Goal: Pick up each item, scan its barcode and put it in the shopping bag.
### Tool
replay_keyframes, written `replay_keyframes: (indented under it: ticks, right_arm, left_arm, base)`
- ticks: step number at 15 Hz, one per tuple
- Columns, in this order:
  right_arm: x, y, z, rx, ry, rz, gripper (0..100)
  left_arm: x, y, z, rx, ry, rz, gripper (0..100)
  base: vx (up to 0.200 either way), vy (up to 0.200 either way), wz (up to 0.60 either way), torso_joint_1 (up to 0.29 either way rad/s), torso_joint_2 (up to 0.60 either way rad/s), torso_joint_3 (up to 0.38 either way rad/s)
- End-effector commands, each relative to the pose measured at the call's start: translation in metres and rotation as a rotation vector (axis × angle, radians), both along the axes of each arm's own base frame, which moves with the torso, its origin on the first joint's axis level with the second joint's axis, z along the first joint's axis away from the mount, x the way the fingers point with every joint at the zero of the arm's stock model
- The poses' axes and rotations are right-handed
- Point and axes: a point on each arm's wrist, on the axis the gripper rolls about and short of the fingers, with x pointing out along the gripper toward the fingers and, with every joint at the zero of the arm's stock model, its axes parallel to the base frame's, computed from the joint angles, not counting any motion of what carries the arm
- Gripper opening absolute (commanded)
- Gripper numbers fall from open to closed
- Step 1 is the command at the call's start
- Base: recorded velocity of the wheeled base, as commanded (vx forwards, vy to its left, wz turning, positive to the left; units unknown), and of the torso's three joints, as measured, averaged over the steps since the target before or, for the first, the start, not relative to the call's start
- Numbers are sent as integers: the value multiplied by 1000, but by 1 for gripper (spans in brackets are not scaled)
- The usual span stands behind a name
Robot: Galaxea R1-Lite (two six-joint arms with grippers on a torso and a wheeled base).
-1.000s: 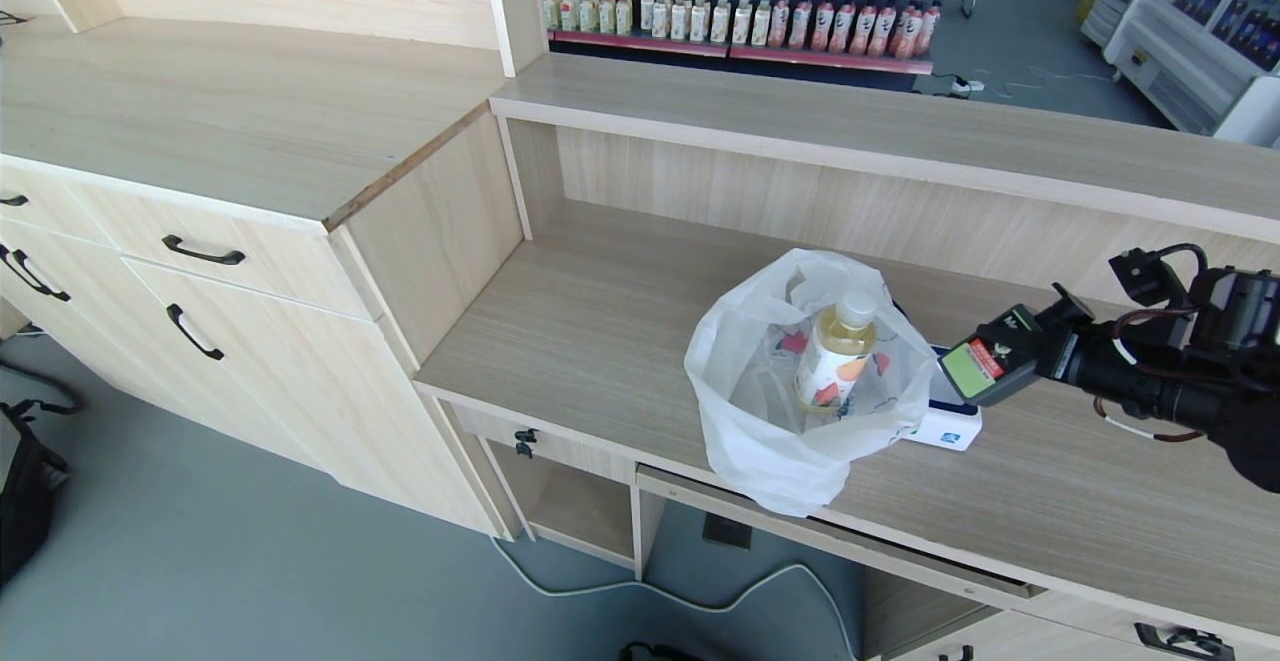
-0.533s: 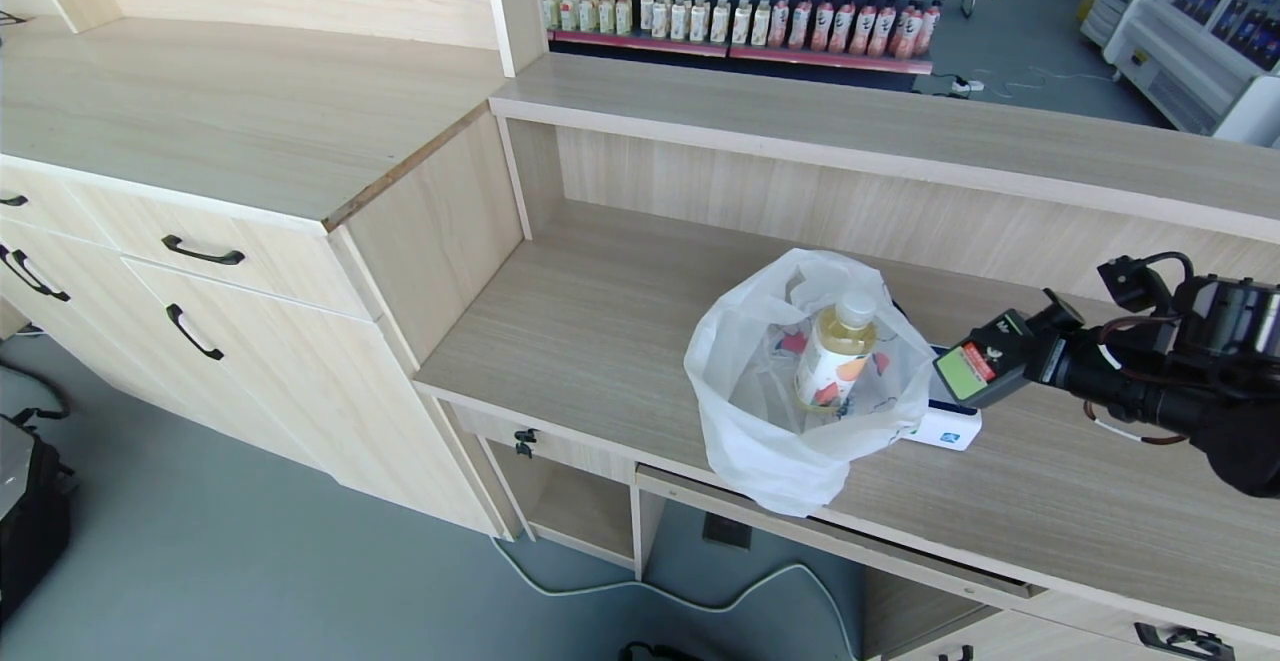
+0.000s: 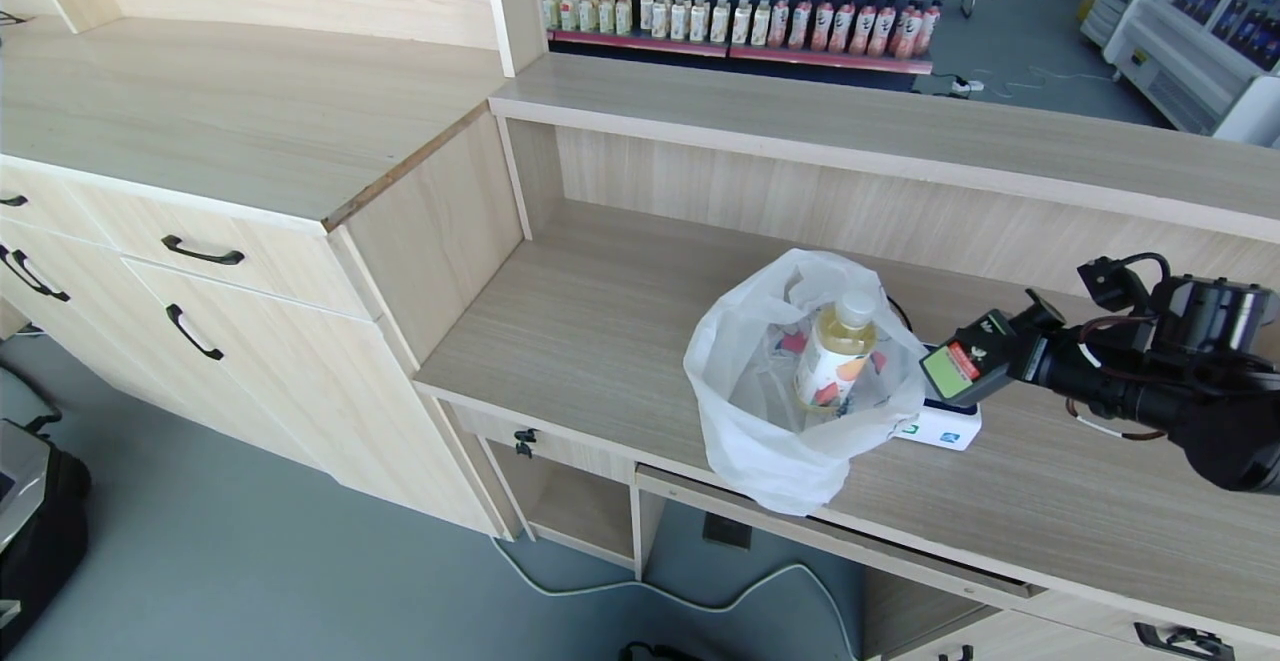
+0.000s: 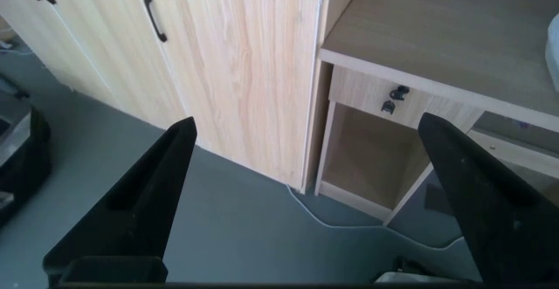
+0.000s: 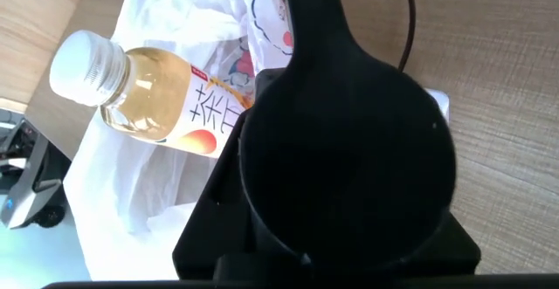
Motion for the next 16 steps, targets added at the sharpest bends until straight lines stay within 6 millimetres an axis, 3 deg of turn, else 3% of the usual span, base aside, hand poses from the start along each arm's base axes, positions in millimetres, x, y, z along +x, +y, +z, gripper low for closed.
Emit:
replay_keyframes:
  ticks: [1,11,16]
  right_arm:
    - [4,3,-2,1,3,11,0]
    - [6,3,-7,2,7,11,0]
    - [0,0,8,-23,-40,1,0]
  left_arm:
    - [0,0,0,-1,-1,1,100]
    - [0,0,0,-1,-1,1,100]
    - [0,0,0,-1,-1,1,100]
  base:
    - [0,0,0,0,0,0]
    - [0,0,0,0,0,0]
    - [0,0,0,0,0,0]
